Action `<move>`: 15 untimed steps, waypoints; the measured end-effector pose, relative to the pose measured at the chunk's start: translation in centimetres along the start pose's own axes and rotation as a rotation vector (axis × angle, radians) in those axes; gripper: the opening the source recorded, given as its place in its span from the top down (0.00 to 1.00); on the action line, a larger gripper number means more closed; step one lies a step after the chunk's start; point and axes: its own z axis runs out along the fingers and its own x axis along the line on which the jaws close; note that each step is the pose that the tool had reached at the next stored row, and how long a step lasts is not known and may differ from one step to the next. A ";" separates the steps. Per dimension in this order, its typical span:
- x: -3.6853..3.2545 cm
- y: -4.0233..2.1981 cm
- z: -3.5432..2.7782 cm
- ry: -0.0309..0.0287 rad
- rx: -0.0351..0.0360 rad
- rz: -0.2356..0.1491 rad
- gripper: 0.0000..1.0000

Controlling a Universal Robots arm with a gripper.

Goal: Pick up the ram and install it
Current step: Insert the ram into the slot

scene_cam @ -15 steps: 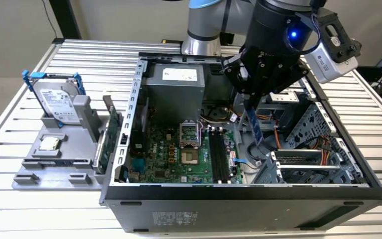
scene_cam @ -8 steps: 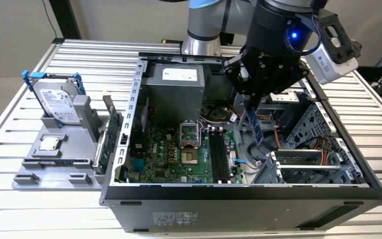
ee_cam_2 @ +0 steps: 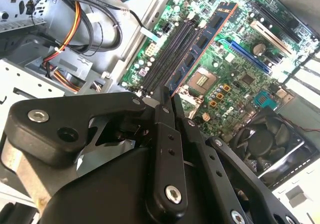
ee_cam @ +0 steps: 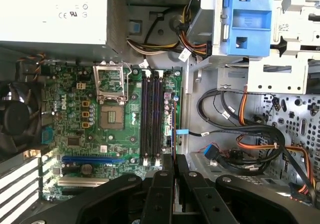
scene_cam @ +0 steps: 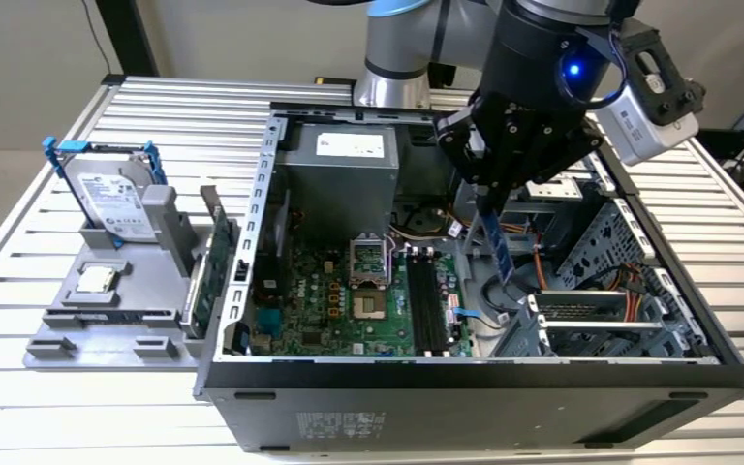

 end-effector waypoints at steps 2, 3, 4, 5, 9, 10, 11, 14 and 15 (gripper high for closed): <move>0.00 0.00 0.06 0.0000 0.0000 0.000 1.00; 0.00 0.00 0.10 0.0000 0.0001 0.000 1.00; 0.00 0.00 0.14 0.0000 0.0001 0.000 1.00; 0.00 0.00 0.18 0.0000 0.0001 0.000 1.00; 0.01 0.00 0.37 0.0000 0.0002 0.000 1.00; 0.01 0.00 0.43 0.0000 0.0001 0.000 1.00; 0.01 0.00 0.49 0.0000 0.0001 0.000 1.00; 0.01 0.00 0.68 0.0000 0.0002 0.000 1.00; 0.01 0.00 0.75 0.0000 0.0001 0.000 1.00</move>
